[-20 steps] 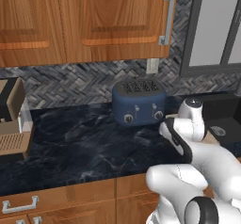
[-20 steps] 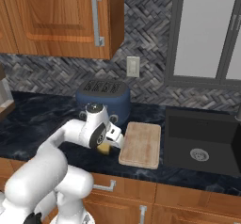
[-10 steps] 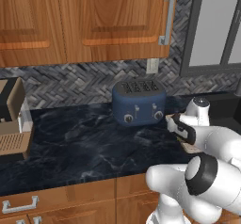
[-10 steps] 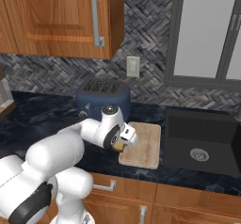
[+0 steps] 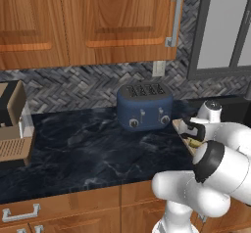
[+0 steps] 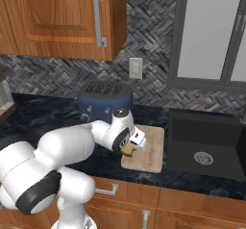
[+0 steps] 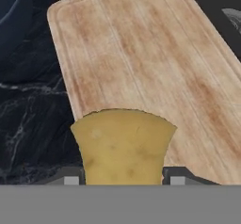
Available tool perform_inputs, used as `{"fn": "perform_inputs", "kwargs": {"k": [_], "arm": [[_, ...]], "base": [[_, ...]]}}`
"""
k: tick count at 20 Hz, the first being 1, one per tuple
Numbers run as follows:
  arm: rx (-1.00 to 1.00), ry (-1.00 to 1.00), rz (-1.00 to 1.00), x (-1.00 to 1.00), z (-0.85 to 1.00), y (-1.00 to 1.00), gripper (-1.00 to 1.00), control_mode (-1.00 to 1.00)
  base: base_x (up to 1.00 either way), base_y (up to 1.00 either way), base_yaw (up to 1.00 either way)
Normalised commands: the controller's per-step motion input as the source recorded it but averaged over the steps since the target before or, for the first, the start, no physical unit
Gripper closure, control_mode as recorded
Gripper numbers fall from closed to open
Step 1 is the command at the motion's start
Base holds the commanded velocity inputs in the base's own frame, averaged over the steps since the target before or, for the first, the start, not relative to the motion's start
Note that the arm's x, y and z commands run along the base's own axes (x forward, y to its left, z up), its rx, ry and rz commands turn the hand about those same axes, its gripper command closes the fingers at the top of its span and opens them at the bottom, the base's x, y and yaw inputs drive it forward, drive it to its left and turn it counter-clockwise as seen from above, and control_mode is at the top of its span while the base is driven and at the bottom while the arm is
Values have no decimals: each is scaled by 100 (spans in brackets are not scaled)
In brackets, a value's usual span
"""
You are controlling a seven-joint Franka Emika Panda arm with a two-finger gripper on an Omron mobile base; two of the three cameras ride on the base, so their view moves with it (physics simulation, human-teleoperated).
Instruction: Pick up the sponge from the counter and clean the cutting board by briefly scrubbing or pressing down on the cutting board. Once finished, release the sponge.
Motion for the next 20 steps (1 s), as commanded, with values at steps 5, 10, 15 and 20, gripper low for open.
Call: {"fn": "perform_inputs", "kwargs": {"k": [5, 10, 15, 20], "arm": [[0, -1, -3, 6, -16, -13, 100, -100], [0, -1, -3, 2, -22, -9, 100, -100], [0, -3, -3, 0, -28, -1, 100, -100], [0, -2, -3, 1, -24, 0, 100, -100]], "base": [[0, 0, 0], [0, 0, 0], [0, 0, 0], [0, 0, 0]]}}
